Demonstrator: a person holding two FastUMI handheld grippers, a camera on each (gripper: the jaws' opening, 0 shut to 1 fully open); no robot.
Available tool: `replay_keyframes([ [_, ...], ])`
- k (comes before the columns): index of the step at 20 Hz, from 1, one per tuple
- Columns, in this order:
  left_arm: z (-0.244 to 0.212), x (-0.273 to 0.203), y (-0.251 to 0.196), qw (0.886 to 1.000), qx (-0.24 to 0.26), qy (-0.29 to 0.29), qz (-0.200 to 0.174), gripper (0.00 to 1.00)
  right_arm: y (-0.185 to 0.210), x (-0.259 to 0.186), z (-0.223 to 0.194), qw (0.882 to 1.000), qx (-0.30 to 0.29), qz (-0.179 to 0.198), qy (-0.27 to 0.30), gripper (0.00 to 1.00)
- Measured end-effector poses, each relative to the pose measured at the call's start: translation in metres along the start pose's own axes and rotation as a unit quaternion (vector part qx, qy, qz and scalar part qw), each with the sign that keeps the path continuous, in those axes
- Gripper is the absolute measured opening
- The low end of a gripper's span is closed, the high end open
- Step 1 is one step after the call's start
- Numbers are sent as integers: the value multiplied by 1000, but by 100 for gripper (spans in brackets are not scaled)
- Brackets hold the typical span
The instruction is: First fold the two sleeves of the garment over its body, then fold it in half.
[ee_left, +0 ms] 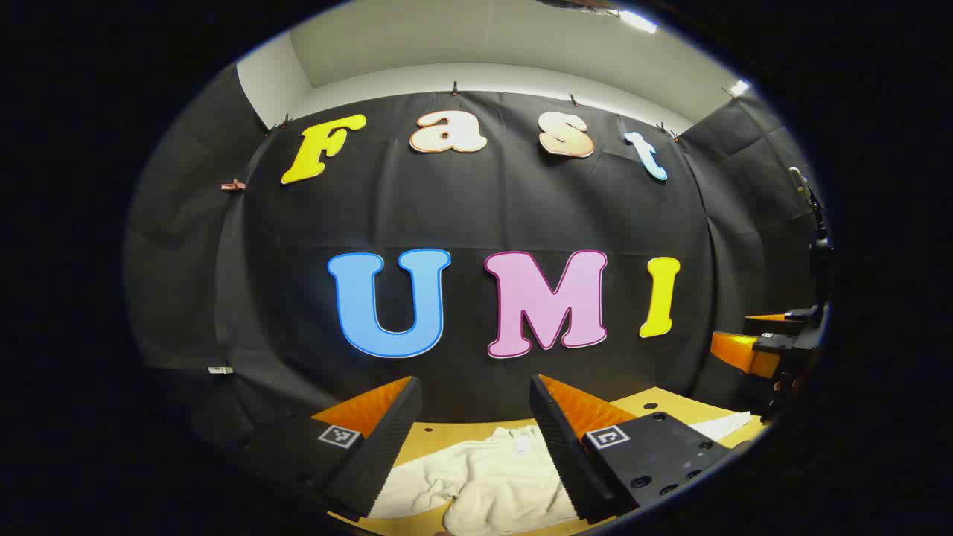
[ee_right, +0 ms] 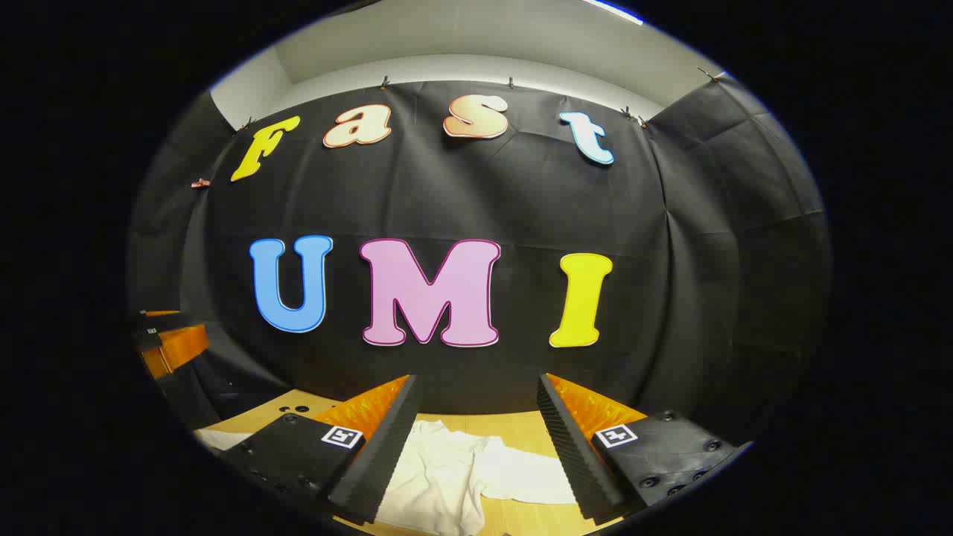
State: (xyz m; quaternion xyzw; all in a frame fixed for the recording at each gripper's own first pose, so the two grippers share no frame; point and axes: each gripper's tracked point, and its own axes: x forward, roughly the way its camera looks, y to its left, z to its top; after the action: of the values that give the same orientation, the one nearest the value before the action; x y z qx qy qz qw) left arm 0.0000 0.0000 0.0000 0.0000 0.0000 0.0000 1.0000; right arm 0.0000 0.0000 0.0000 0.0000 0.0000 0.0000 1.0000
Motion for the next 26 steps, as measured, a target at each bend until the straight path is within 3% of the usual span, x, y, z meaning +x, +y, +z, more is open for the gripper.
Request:
replay_keyframes([
  [6, -6, 5, -15, 1000, -1, 8, -12, 94, 1, 3, 7, 1000, -11, 14, -18, 97],
  [15, -16, 2, -13, 1000, -16, 26, 1, 94, 9, 5, 4, 999, -25, 33, -23, 97],
  [26, -18, 7, -27, 999, -2, 29, -14, 94, 1, 19, -17, 999, -28, 36, 6, 97],
])
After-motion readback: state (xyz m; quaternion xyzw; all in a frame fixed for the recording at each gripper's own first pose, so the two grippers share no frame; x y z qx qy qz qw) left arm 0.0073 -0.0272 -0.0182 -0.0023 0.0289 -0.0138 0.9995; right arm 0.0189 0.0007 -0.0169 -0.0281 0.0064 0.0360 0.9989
